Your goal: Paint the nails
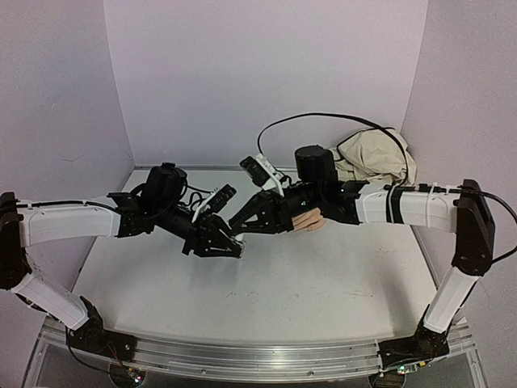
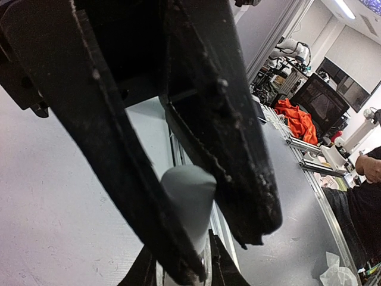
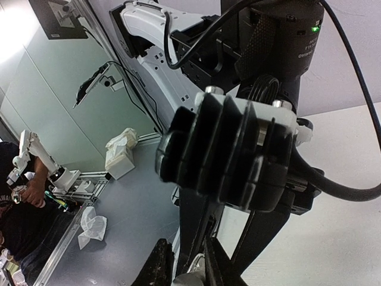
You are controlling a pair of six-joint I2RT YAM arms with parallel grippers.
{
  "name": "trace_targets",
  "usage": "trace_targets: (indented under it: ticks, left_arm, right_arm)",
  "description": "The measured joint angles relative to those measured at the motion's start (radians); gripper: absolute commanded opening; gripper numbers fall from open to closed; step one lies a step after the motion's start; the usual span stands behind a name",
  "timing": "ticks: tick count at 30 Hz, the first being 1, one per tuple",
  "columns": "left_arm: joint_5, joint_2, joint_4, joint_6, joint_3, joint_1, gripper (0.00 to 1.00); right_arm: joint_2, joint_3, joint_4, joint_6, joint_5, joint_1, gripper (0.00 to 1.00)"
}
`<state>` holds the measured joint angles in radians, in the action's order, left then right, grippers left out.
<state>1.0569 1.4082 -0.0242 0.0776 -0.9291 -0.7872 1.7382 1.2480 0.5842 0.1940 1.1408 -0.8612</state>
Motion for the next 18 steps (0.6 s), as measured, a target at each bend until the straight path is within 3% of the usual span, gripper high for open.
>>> trace_targets:
  ticks: [11,18]
  left_arm:
    - [-0.064,-0.022,-0.011,0.012,0.0,-0.004,0.0]
    - [-0.344,-0.109,-0.056,0.031,0.038,-0.006,0.0]
  right_arm:
    - [0.005,0.0,0.022,0.0,-0.023,0.0,0.0]
    - [0.035,0.003,0.072,0.005,-0.145,-0.002,0.0]
